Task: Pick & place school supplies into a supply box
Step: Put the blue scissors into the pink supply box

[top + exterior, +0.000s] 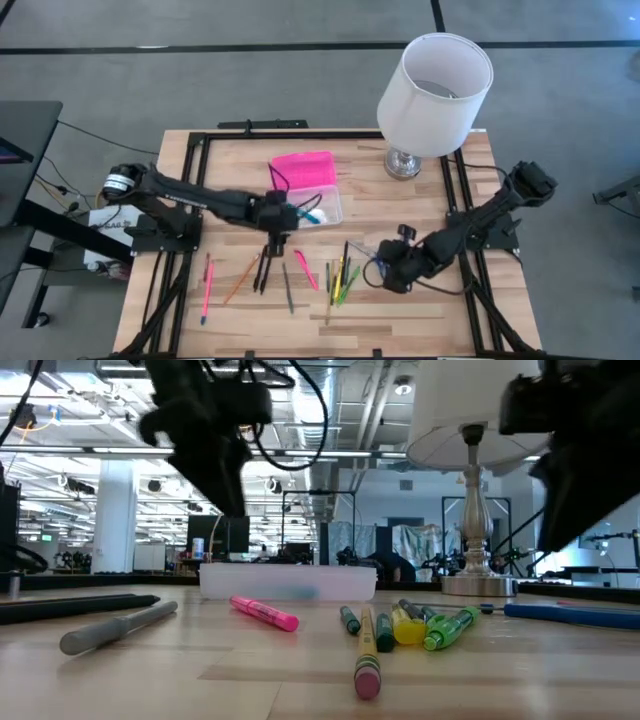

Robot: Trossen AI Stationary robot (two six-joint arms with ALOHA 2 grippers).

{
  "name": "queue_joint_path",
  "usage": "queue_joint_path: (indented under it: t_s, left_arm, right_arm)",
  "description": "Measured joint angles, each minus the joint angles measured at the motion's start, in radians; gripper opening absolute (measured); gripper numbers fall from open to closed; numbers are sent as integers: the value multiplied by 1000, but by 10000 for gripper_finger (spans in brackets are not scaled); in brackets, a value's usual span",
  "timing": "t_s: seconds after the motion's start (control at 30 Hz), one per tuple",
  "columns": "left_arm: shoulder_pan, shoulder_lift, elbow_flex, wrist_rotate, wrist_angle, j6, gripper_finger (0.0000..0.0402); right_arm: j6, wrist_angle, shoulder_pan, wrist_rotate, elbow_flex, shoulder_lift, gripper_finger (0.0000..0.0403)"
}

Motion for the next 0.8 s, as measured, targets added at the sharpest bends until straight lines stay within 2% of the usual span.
queue_joint_path:
  t_s: [0.2,0.43,0.6,0.8]
  left_arm:
    - [-159,-22,0,-117,-85,-150,197]
    - [-310,-66,0,-231,-140,-300,197]
    - [-395,-99,0,-289,-207,-393,197]
    - [-460,-143,0,-355,-259,-476,197]
  right_arm:
    - [122,2,61,-2,0,0,100]
    - [212,5,38,-12,-6,0,102]
    - [304,0,15,-51,-26,0,113]
    - [309,8,10,-76,-27,0,119]
